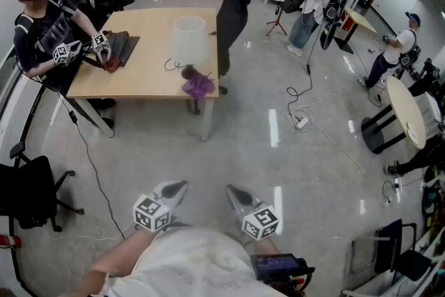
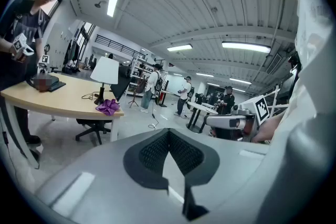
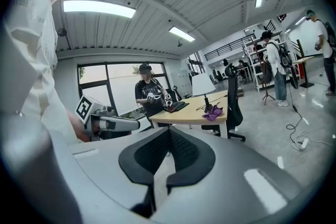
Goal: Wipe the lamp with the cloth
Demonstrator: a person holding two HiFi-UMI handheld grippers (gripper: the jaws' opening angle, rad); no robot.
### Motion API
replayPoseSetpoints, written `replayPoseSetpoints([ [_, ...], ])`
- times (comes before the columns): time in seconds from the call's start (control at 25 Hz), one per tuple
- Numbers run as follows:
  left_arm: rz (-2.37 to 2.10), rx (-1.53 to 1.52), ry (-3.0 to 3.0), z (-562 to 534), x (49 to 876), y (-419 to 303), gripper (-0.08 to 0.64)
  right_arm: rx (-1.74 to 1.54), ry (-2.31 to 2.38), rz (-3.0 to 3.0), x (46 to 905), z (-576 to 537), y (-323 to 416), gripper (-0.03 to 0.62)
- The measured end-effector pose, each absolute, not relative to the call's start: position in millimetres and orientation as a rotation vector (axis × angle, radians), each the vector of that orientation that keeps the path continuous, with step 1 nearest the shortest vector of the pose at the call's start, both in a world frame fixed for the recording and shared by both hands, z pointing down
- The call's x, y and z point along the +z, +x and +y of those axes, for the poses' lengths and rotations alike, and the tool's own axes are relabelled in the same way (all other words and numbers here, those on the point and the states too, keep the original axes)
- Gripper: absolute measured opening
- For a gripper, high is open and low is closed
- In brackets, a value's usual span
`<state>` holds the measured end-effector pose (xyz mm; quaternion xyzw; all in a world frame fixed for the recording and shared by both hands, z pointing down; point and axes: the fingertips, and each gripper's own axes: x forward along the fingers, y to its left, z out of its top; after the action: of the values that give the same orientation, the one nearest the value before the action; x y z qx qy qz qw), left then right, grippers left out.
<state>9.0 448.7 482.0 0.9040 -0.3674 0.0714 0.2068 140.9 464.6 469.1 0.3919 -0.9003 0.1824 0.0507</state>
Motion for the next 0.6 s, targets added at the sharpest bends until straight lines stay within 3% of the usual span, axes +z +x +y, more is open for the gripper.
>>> replayPoseSetpoints([
  [0.6, -0.994, 0.233, 2.528, 445, 483, 75, 0.002, 0.592, 1.259, -2.72, 479, 473, 201, 0.014],
])
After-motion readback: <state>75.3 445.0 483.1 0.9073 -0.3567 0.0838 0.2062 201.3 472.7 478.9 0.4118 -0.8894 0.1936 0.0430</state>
